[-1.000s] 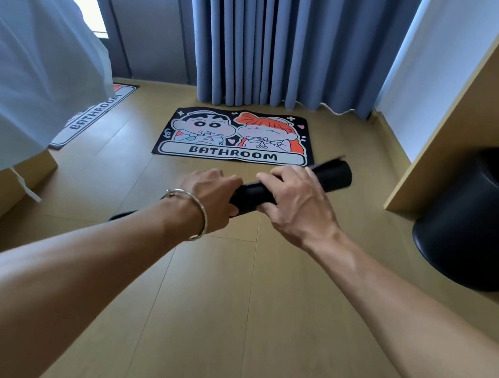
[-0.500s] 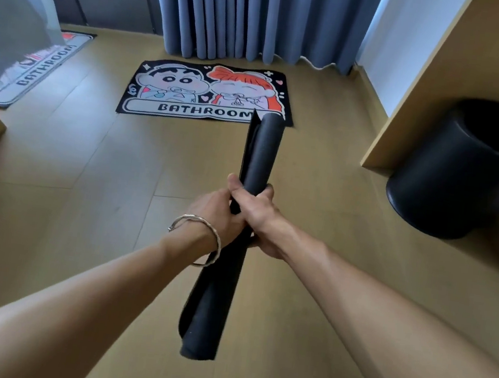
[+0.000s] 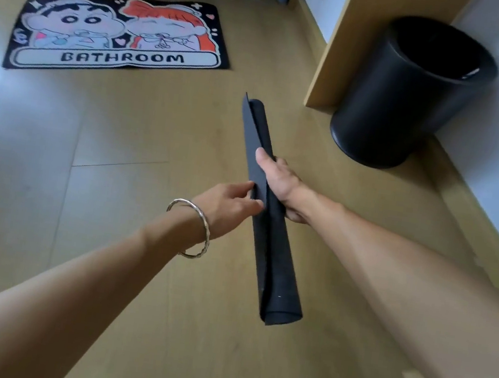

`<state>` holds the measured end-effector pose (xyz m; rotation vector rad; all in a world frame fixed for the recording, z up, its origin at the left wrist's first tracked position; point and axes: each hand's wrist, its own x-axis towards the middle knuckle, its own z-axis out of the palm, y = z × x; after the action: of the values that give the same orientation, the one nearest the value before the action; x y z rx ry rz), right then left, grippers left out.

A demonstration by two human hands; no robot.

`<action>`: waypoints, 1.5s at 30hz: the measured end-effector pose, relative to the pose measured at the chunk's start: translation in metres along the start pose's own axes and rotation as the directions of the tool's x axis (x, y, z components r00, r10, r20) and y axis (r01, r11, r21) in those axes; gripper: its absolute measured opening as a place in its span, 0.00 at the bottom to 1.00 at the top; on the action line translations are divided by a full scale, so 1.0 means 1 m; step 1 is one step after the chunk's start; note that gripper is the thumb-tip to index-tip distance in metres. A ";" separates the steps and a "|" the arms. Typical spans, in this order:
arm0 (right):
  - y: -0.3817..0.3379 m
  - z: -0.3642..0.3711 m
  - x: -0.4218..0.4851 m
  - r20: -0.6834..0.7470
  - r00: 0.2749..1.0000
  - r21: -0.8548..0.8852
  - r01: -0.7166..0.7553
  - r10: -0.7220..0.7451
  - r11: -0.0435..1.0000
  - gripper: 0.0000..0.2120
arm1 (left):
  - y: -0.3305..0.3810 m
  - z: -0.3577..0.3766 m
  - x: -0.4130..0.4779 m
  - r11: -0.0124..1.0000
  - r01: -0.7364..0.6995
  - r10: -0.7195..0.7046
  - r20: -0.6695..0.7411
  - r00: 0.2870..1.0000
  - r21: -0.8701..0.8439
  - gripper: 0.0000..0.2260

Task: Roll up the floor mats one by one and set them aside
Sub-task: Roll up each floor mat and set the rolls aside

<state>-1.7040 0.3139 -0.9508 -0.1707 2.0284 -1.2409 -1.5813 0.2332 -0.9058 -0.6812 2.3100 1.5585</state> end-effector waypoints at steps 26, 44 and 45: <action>0.178 -0.265 -0.007 -0.603 0.797 -0.752 -0.550 -0.042 0.364 0.28 | 0.039 0.164 0.107 0.660 -0.275 0.062 0.314 0.947 0.699 0.35; 0.189 -0.326 0.037 -0.686 0.726 -0.713 -0.655 -0.056 0.248 0.27 | -0.023 0.151 0.152 0.508 0.172 -0.406 0.059 0.912 0.844 0.58; 0.191 -0.328 0.037 -0.694 0.719 -0.701 -0.667 -0.029 0.251 0.28 | -0.023 0.151 0.151 0.496 0.164 -0.396 0.054 0.917 0.853 0.58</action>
<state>-1.8948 0.6312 -1.0401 0.1780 2.9039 0.4717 -1.7040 0.3310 -1.0531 -0.5067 2.2212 0.2233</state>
